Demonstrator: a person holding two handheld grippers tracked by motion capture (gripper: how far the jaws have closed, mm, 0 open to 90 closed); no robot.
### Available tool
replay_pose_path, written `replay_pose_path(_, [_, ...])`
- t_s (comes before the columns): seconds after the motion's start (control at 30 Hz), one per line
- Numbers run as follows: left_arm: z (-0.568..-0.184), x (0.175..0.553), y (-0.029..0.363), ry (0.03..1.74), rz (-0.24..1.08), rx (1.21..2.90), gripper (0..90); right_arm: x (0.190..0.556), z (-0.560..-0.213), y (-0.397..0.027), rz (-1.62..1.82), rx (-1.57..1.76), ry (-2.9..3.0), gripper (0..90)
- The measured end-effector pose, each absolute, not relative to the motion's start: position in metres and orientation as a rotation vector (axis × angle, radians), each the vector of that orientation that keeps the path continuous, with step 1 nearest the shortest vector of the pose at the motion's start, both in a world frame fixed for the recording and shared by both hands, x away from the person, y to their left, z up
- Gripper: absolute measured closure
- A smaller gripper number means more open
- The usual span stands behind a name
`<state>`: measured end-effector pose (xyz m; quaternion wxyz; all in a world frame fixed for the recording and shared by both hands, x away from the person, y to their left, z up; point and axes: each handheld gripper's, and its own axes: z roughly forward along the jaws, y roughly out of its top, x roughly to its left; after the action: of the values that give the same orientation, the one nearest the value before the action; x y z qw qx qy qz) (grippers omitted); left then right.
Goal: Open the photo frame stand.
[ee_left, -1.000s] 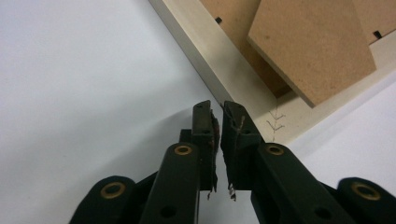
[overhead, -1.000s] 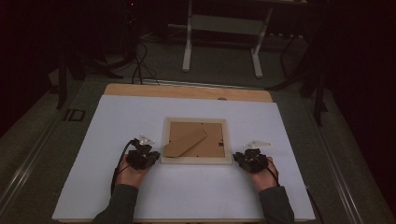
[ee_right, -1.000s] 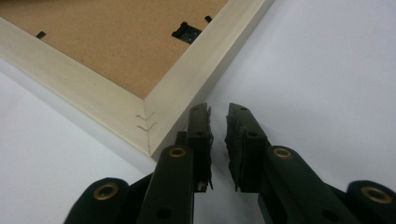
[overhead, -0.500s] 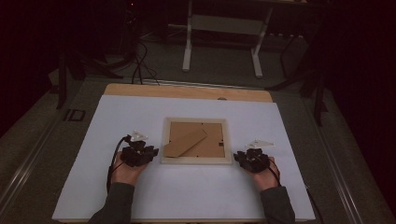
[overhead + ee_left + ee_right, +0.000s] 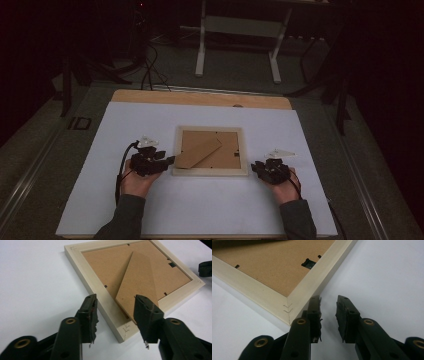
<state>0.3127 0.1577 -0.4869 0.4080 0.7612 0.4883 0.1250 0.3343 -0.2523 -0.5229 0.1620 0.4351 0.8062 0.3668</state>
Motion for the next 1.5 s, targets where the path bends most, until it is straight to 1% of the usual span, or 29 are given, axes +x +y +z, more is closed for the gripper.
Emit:
replay_pose_path(0.1, [-0.487, 0.314, 0.154, 1.21, 0.308, 1.948, 50.6, 0.334, -0.523, -0.254, 1.053, 1.251, 2.298, 73.0])
replay_pose_path(0.2, [-0.485, 0.317, 0.144, 1.187, 0.328, 1.99, 45.6, 0.334, -0.522, -0.255, 1.065, 1.254, 2.297, 72.8])
replay_pose_path(0.37, [-0.481, 0.323, 0.138, 1.166, 0.306, 2.003, 43.4, 0.334, -0.521, -0.256, 1.075, 1.245, 2.3, 72.9])
replay_pose_path(0.73, [-0.481, 0.345, 0.111, 1.036, 0.311, 2.134, 39.2, 0.334, -0.521, -0.257, 1.082, 1.246, 2.296, 72.7])
replay_pose_path(0.83, [-0.482, 0.349, 0.107, 1.025, 0.304, 2.147, 36.7, 0.334, -0.522, -0.257, 1.083, 1.246, 2.296, 72.6])
replay_pose_path(1.0, [-0.483, 0.361, 0.1, 1.011, 0.262, 2.169, 29.6, 0.334, -0.522, -0.257, 1.087, 1.244, 2.296, 72.4])
replay_pose_path(1.27, [-0.484, 0.37, 0.088, 0.986, 0.253, 2.219, 24.2, 0.334, -0.522, -0.257, 1.088, 1.246, 2.298, 71.7])
replay_pose_path(1.5, [-0.489, 0.38, 0.082, 0.974, 0.222, 2.247, 25.7, 0.334, -0.521, -0.257, 1.089, 1.244, 2.302, 71.4])
